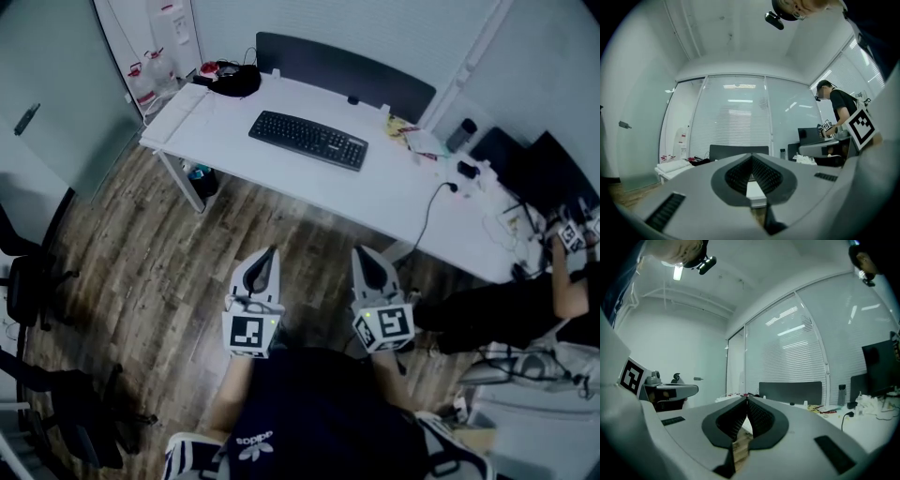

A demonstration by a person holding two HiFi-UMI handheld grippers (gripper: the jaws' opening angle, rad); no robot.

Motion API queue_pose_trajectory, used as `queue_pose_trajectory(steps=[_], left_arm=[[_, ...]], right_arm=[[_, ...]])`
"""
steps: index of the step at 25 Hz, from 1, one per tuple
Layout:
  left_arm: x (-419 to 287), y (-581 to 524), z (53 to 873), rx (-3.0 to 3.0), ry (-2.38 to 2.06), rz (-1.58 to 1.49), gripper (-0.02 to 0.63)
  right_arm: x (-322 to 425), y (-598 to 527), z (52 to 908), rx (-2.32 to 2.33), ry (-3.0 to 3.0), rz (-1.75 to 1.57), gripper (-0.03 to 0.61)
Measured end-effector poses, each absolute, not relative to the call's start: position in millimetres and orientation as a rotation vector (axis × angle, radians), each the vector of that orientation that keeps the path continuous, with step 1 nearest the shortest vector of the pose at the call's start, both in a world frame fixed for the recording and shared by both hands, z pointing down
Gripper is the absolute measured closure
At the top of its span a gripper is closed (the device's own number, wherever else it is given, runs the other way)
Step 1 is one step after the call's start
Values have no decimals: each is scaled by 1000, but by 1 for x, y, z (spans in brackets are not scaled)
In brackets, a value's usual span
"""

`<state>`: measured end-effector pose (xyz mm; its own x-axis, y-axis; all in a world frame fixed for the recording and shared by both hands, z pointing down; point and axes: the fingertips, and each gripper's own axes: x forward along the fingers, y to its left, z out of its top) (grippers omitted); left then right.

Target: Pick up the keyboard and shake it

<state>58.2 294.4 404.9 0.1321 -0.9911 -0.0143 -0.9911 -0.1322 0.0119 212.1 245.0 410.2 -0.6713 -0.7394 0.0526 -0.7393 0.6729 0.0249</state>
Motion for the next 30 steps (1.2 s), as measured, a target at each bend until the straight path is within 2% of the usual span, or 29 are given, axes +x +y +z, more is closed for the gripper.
queue_pose_trajectory(steps=[9, 14, 19, 30], left_arm=[[5, 253, 404, -2438, 2003, 48, 611], [-6, 237, 385, -2431, 1964, 84, 611], [-12, 218, 401, -2461, 1967, 55, 611], [-34, 123, 422, -2469, 2036, 48, 611]], right_arm=[[166, 226, 427, 1329, -2772, 75, 574], [156, 215, 427, 1343, -2782, 124, 574], [149, 197, 427, 1358, -2765, 131, 574], [133, 94, 445, 1342, -2748, 175, 574]])
